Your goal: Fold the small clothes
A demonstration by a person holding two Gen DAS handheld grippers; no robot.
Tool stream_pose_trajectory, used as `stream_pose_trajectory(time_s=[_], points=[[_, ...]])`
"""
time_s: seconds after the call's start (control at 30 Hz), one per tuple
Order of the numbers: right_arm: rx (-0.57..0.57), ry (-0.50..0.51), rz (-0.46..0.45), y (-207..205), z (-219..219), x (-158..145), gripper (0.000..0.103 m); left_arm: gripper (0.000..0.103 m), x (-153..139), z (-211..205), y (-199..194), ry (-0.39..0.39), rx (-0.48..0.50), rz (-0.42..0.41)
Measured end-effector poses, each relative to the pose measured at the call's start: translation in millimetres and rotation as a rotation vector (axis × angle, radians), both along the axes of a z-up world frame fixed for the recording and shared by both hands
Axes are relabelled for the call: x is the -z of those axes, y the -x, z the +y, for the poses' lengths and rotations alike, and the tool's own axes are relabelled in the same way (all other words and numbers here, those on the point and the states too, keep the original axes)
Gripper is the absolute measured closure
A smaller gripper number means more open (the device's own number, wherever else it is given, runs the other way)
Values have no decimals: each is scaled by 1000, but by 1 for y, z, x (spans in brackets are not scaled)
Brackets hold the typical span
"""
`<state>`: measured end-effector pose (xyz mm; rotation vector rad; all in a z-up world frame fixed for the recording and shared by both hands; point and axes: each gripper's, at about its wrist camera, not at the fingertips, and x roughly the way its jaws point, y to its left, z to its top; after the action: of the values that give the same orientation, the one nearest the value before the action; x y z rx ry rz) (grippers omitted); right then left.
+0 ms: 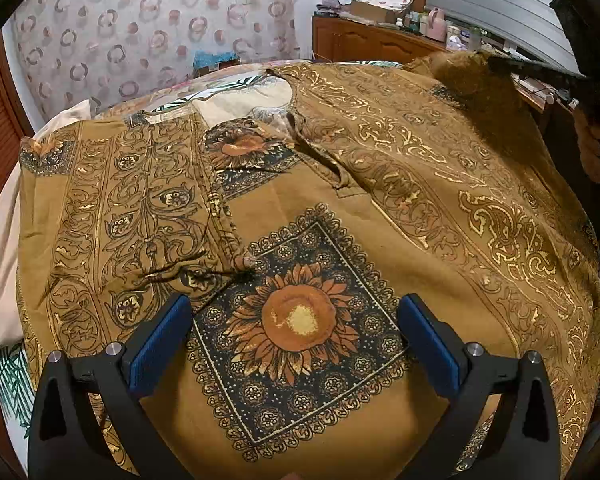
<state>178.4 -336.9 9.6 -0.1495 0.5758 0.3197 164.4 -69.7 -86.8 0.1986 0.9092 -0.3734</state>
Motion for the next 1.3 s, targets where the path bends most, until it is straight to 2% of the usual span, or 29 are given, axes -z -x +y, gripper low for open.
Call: stream_pose_trajectory(time_s=[0.13,0.17,0.2,0.27,0.4,0.47,0.8,0.9,1.0,1.13,1.3], points=[[-31,28,88,5,12,23,98,0,0,0,0,1,0,1],[-19,40,104,6,12,28,95,0,-1,0,0,1,0,1],[-11,43,117,7,12,29,92,0,0,0,0,-1,-1,0],[-5,32,135,10,5,33,78,0,-1,0,-1,-1,-1,0],[22,-7,120,14,-15,25,64,0,0,-1,-1,-1,-1,0],[46,-39,116,18,-29,21,54,0,0,0,-1,-1,-1,0],[45,-186,78,19,-58,4,52,0,-1,-1,0,10,-3,-9],[144,-158,86,9,-70,16,52,0,-8,2,4,48,2,-48],[242,-140,152,-17,-80,34,52,0,-19,2,7,84,6,-80],[249,-151,232,-47,-81,60,52,0,-30,2,5,137,31,-92],[222,-107,253,-76,-65,75,52,0,-44,1,-2,146,45,-124]])
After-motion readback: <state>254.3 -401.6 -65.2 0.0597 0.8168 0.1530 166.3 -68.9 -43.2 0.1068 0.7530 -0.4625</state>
